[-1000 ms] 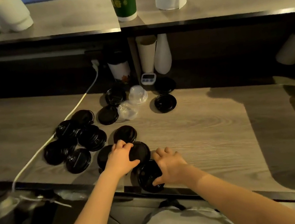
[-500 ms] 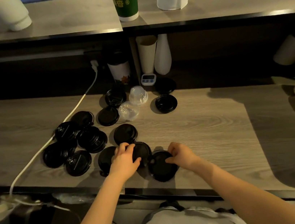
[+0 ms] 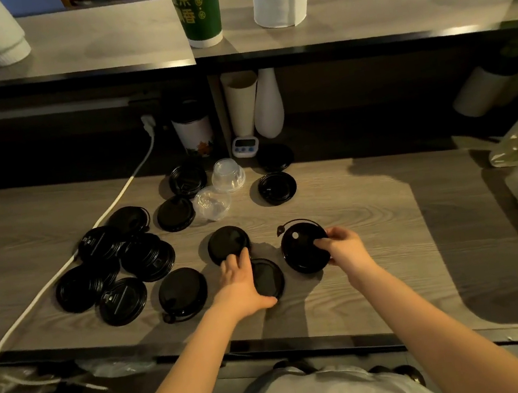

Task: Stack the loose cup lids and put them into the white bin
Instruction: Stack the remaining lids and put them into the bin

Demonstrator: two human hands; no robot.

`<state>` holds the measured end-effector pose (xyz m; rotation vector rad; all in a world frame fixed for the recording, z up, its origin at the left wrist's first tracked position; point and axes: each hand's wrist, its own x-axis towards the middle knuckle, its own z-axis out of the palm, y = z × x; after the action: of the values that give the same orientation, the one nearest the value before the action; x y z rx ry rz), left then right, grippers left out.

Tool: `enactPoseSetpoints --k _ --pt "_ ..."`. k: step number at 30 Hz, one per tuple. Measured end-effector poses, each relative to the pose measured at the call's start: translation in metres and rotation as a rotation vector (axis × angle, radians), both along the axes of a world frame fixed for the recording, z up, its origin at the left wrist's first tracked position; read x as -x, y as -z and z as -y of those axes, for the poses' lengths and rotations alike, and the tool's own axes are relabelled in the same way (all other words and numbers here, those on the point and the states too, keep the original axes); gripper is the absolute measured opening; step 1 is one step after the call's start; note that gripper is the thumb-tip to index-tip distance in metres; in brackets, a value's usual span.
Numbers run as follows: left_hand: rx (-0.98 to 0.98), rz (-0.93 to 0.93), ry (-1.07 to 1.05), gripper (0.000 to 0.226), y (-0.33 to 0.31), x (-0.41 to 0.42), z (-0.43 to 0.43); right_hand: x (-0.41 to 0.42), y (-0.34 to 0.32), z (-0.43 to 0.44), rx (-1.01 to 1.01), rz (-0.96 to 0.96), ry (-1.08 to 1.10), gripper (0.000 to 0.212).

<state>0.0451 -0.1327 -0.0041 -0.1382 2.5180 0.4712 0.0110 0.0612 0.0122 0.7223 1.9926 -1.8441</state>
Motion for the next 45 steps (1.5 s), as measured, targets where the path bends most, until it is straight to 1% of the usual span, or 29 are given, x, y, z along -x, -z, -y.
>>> enactPoseSetpoints --k 4,6,9,13,16,18,19,22,23,26,29,30,32,35,38,40,42,43,45 --pt "-0.005 -0.139 0.072 0.098 0.002 0.004 -0.02 0.003 -0.003 0.002 -0.058 -0.088 0.045 0.019" --pt "-0.036 -0.213 0.066 0.093 0.004 0.004 -0.027 0.005 -0.005 0.001 -0.066 -0.134 0.097 0.02" --pt "-0.132 -0.275 0.012 0.091 0.002 0.005 -0.035 0.006 -0.009 -0.006 -0.007 -0.221 0.171 0.019" --pt "-0.441 -0.178 -0.223 0.085 -0.008 0.01 -0.049 0.005 -0.018 -0.006 0.074 -0.29 0.097 0.018" --pt "-0.547 -0.154 -0.408 0.084 -0.011 0.017 -0.057 0.001 -0.021 -0.002 0.159 -0.28 -0.006 0.016" --pt "-0.641 -0.099 -0.535 0.083 -0.013 0.022 -0.061 -0.001 -0.021 -0.002 0.186 -0.287 -0.061 0.016" --pt "-0.735 -0.056 -0.597 0.079 -0.012 0.023 -0.062 -0.001 -0.021 -0.003 0.197 -0.292 -0.079 0.016" --pt "-1.118 0.025 -0.813 0.05 -0.014 0.022 -0.065 -0.002 -0.022 -0.007 0.253 -0.273 -0.114 0.012" --pt "-1.204 0.043 -0.868 0.043 -0.014 0.022 -0.065 -0.003 -0.022 -0.007 0.265 -0.272 -0.132 0.011" --pt "-1.312 0.103 -0.938 0.029 -0.018 0.022 -0.064 -0.005 -0.019 -0.008 0.273 -0.32 -0.13 0.011" --pt "-1.279 0.116 -1.017 0.02 -0.023 0.025 -0.062 -0.008 -0.018 -0.01 0.19 -0.449 -0.116 0.014" --pt "-1.283 0.126 -1.073 0.02 -0.024 0.026 -0.06 -0.009 -0.017 -0.011 0.146 -0.488 -0.154 0.014" --pt "-1.318 0.157 -1.161 0.019 -0.029 0.029 -0.058 -0.013 -0.013 -0.011 0.038 -0.544 -0.266 0.021" --pt "-1.386 0.208 -1.195 0.015 -0.035 0.027 -0.055 -0.017 -0.008 -0.008 -0.098 -0.602 -0.392 0.03" --pt "-1.515 0.234 -1.293 0.022 -0.037 0.022 -0.052 -0.019 -0.01 -0.007 -0.249 -0.688 -0.507 0.032" --pt "-1.567 0.241 -1.313 0.033 -0.035 0.021 -0.05 -0.019 -0.013 -0.008 -0.335 -0.761 -0.597 0.035" --pt "-1.591 0.263 -1.282 0.045 -0.034 0.022 -0.048 -0.017 -0.013 -0.007 -0.394 -0.811 -0.684 0.037" --pt "-1.594 0.275 -1.256 0.047 -0.033 0.022 -0.047 -0.016 -0.013 -0.006 -0.411 -0.81 -0.715 0.038" --pt "-1.592 0.281 -1.202 0.043 -0.032 0.023 -0.044 -0.014 -0.013 -0.005 -0.405 -0.788 -0.74 0.038"
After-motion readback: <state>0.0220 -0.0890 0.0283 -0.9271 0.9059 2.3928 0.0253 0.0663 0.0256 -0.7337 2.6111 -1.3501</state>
